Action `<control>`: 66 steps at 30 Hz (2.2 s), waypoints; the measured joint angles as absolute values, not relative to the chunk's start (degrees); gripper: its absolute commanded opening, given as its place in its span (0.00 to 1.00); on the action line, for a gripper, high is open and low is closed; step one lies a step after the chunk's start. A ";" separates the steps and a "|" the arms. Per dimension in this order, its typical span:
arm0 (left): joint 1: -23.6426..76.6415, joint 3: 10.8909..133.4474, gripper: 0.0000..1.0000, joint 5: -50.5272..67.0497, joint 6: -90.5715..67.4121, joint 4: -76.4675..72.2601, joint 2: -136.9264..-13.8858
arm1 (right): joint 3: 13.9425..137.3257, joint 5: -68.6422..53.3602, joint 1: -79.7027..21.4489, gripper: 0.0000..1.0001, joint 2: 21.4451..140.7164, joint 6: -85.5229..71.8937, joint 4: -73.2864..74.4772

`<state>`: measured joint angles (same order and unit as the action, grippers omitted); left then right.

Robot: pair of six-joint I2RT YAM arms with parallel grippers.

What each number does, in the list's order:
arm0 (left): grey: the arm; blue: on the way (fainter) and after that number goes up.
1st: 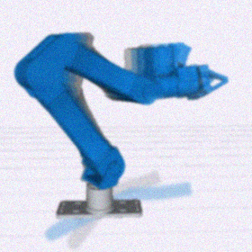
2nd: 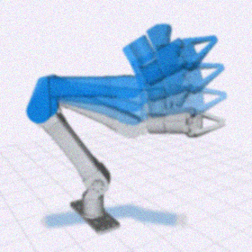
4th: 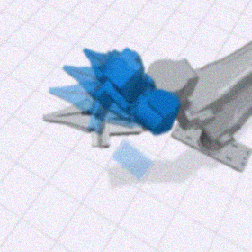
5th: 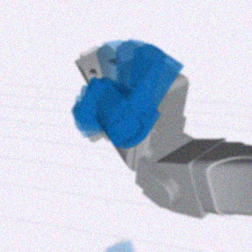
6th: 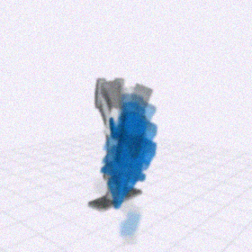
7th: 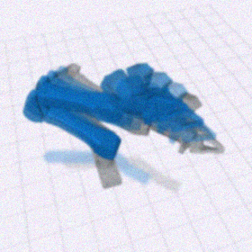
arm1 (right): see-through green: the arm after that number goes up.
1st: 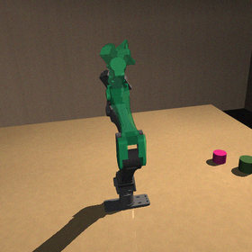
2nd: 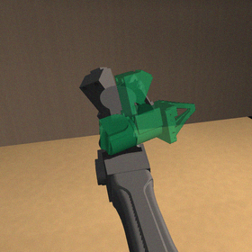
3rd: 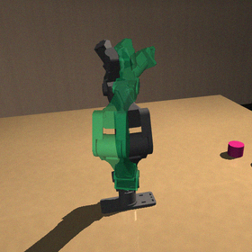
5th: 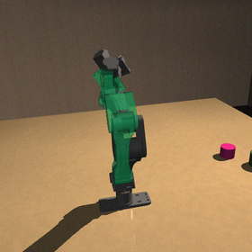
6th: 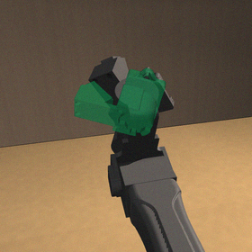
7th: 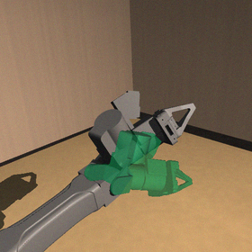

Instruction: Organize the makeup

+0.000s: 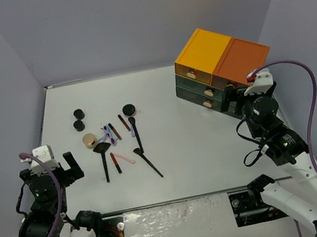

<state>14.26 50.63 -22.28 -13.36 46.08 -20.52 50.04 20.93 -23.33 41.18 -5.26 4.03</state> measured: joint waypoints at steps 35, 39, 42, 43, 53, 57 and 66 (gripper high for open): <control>14.26 47.57 0.97 -17.91 -19.16 45.61 -23.77 | 75.85 15.29 -26.83 0.84 88.14 -8.80 5.80; 14.26 47.19 0.97 -17.76 -19.16 45.60 -23.54 | 77.46 14.97 -26.54 0.84 91.17 -8.78 5.78; 14.26 47.16 0.97 -17.76 -19.16 45.52 -23.11 | 78.43 14.55 -26.10 0.84 92.93 -8.78 5.70; 14.26 47.16 0.97 -17.76 -19.16 45.45 -23.01 | 78.82 14.22 -25.72 0.84 93.59 -8.73 5.72; 14.26 47.11 0.97 -17.53 -19.16 44.75 -22.68 | 81.24 9.82 -22.63 0.85 96.39 -6.20 5.34; 14.26 47.11 0.97 -17.50 -19.16 44.73 -22.60 | 81.77 7.21 -22.28 0.85 97.52 -4.78 5.19; 14.26 47.11 0.97 -17.32 -19.16 44.71 -22.59 | 81.89 3.27 -22.06 0.86 98.26 -0.83 3.62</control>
<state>14.26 47.11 -17.32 -19.16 44.71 -22.59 81.89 3.27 -22.06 98.26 -0.83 3.62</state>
